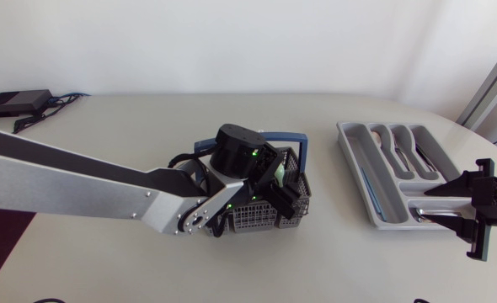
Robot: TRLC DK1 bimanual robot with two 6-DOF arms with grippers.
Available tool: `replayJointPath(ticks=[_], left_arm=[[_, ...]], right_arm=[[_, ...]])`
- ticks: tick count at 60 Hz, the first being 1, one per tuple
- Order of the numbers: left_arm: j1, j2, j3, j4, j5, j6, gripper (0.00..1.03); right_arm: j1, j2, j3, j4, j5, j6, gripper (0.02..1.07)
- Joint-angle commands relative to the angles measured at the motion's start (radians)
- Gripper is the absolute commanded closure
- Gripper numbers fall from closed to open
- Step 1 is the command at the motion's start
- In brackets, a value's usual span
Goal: Sort the cutlery from the basket into the organizer compartments.
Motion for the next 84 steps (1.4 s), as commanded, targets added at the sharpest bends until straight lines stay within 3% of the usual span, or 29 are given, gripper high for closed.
replayJointPath(ticks=[1,22,30,35,68,84], left_arm=[[-0.003,0.038,-0.027,0.000,0.001,-0.014,0.17],[-0.017,0.076,-0.017,0.051,0.014,0.001,0.18],[-0.020,0.072,-0.025,0.063,0.038,0.001,0.38],[-0.025,0.063,-0.037,0.064,0.060,0.000,0.43],[-0.055,0.014,-0.053,0.072,0.161,0.009,0.44],[-0.080,-0.009,-0.068,0.072,0.165,0.034,0.44]], right_arm=[[0.009,-0.009,-0.029,-0.013,-0.006,0.014,0.47],[0.011,0.001,-0.027,-0.011,-0.006,0.016,0.47],[0.009,0.004,-0.029,-0.006,-0.006,0.014,0.47],[0.009,0.007,-0.029,-0.005,-0.006,0.014,0.47],[0.009,0.020,-0.024,0.004,-0.006,0.014,0.47],[0.009,0.020,-0.021,0.004,-0.005,0.026,0.47]])
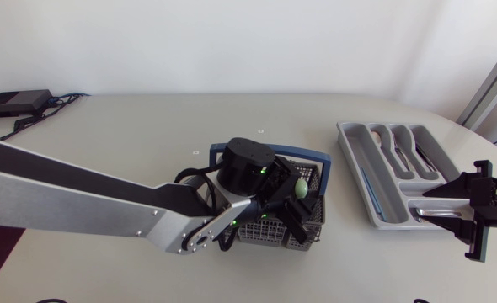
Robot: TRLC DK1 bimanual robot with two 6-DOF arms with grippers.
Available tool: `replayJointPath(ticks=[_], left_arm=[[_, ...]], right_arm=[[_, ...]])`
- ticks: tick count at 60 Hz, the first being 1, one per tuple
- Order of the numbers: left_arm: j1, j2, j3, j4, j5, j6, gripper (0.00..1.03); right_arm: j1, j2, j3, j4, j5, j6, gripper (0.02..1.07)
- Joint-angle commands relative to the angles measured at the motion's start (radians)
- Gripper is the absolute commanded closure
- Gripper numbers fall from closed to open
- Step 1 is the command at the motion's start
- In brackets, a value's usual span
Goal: Sort the cutlery from the basket into the organizer compartments.
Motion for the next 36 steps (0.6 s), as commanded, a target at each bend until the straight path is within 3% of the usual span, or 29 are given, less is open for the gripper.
replayJointPath(ticks=[1,36], left_arm=[[-0.012,-0.016,-0.031,-0.014,0.020,0.023,0.44],[0.000,-0.030,-0.049,0.029,-0.020,0.029,0.37]], right_arm=[[0.005,0.015,-0.015,0.002,-0.005,0.011,0.47],[0.006,0.012,-0.018,-0.001,-0.006,0.011,0.47]])
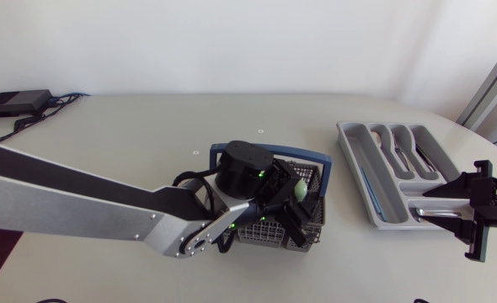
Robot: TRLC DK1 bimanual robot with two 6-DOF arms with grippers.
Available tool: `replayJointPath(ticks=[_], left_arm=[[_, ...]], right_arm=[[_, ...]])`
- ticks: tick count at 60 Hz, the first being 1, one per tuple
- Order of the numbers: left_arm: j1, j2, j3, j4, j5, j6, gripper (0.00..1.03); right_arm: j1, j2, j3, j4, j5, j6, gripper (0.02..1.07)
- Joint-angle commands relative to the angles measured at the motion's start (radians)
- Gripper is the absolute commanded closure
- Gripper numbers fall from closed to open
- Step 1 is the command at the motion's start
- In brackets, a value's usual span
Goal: Sort the cutlery from the basket into the organizer compartments.
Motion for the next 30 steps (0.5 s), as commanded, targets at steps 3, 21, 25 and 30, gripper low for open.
replayJointPath(ticks=[3,21,25,30], left_arm=[[0.004,-0.032,-0.033,0.007,-0.014,0.007,0.37],[0.002,-0.064,-0.061,0.019,-0.014,0.006,0.37],[-0.001,-0.072,-0.064,0.023,-0.014,0.006,0.37],[-0.005,-0.078,-0.066,0.023,-0.014,0.007,0.37]], right_arm=[[0.006,0.012,-0.019,0.000,-0.006,0.008,0.47],[0.016,0.012,-0.021,0.003,-0.005,0.019,0.47],[0.016,0.012,-0.021,0.003,-0.003,0.019,0.47],[0.016,0.012,-0.023,0.003,-0.002,0.019,0.47]])
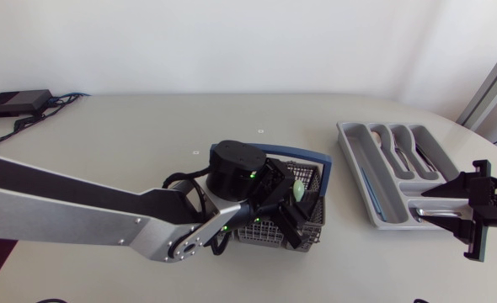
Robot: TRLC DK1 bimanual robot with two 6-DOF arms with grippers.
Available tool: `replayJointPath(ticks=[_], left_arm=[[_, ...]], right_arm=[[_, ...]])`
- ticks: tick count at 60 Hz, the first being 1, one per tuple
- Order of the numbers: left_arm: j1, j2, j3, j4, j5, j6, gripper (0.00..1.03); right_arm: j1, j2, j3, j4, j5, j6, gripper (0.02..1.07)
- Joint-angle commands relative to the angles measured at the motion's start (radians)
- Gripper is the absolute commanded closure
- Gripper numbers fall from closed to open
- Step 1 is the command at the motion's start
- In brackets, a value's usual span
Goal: Sort the cutlery from the basket into the organizer compartments.
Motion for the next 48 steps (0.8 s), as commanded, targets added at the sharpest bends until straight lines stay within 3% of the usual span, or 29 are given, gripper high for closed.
replayJointPath(ticks=[1,48], left_arm=[[-0.007,-0.026,-0.025,0.018,-0.009,0.008,0.37],[-0.018,0.025,0.031,0.013,-0.007,0.009,0.38]], right_arm=[[0.007,0.012,-0.023,0.002,-0.002,0.015,0.47],[0.007,0.014,-0.035,0.021,0.001,0.015,0.47]])
